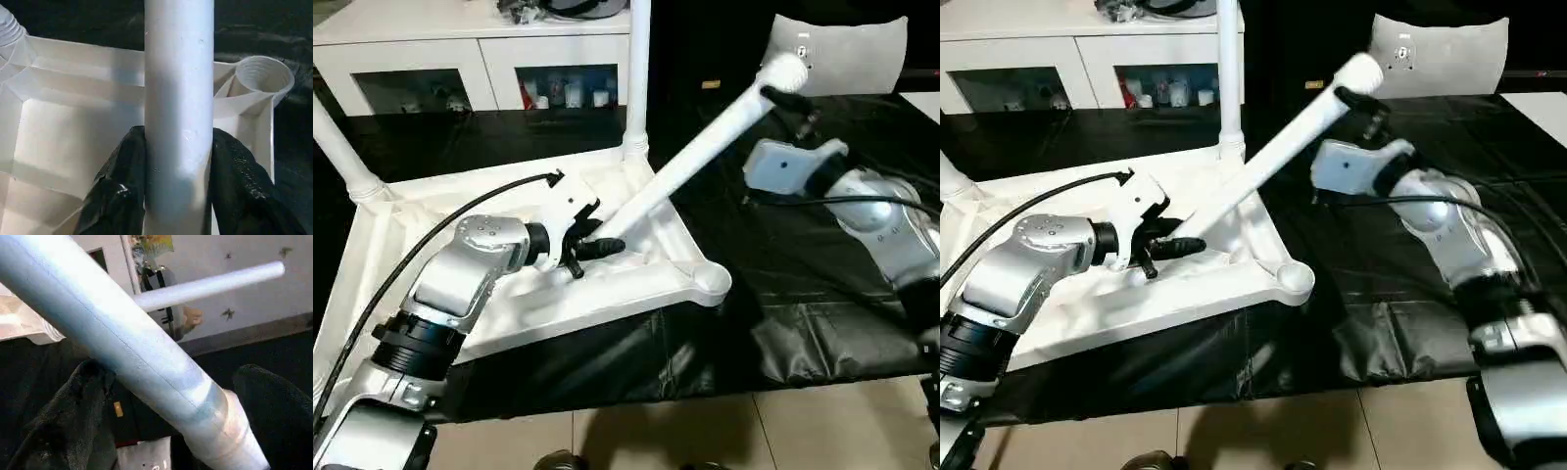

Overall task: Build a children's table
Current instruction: Insert table leg to table base

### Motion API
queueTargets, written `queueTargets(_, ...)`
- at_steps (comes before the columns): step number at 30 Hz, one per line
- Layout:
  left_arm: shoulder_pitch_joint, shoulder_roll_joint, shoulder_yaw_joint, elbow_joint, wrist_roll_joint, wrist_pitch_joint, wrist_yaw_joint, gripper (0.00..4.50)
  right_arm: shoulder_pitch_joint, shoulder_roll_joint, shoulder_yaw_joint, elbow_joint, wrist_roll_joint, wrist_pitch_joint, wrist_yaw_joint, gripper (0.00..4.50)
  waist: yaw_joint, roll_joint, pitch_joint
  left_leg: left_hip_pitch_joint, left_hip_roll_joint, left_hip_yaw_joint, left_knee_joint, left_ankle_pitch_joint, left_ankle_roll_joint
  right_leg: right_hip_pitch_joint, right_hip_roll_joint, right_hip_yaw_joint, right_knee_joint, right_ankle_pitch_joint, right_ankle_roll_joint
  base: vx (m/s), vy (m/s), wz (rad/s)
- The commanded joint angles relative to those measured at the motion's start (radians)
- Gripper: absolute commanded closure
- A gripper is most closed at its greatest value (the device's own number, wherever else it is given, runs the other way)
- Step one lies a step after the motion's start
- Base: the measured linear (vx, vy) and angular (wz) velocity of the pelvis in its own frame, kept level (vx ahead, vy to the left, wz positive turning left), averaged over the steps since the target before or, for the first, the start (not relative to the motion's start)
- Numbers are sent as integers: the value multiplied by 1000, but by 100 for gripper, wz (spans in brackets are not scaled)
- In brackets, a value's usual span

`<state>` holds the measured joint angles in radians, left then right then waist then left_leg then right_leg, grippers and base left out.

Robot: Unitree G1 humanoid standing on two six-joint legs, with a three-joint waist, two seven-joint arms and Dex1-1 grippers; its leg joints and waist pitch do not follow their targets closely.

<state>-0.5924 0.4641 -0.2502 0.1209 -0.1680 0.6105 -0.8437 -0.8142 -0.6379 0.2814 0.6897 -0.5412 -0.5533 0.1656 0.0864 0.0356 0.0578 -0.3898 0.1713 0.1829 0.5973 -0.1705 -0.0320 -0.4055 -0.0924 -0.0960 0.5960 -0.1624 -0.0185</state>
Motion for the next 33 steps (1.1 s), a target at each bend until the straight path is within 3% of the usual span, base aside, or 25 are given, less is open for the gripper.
queueTargets(1, -2, 24, -34, -53, 3, -25, -57, 303, -31, 3, 30, 74, -45, -31, -36, 18, -6, -14, -73, 21, 45, -18, -58, -219, 47, 51, -55, 48, -61, -261, -197, 0, 0, 0)
queueTargets(7, 4, 49, -44, -92, -11, -27, -105, 303, -35, 23, 50, 162, -60, -23, -32, 54, -9, -17, -73, 18, 45, -16, -56, -226, 47, 55, -54, 50, -58, -234, -204, 0, 0, 0)
queueTargets(11, -5, 55, -32, -91, -8, -41, -105, 303, -41, 32, 50, 218, -40, -42, -25, 94, -11, -11, -71, 20, 45, -16, -56, -247, 41, 52, -53, 50, -59, -258, -201, 0, 0, 0)
queueTargets(16, -17, 52, -13, -76, -4, -45, -100, 303, -45, 37, 49, 258, -36, -49, -23, 134, -14, -11, -71, 20, 44, -18, -56, -268, 32, 52, -52, 49, -59, -275, -194, 0, 0, 0)
queueTargets(20, -25, 51, -5, -70, -4, -50, -97, 303, -43, 42, 48, 279, -29, -49, -11, 154, -20, -15, -72, 17, 43, -17, -55, -260, 36, 54, -52, 49, -58, -264, -200, 0, 0, 0)
queueTargets(33, -33, 53, 77, -71, -55, -145, -124, 303, -29, 55, 39, 343, -2, -41, 17, 172, -28, -14, -73, 16, 43, -17, -53, -253, 49, 54, -52, 48, -57, -258, -212, 0, 0, 0)
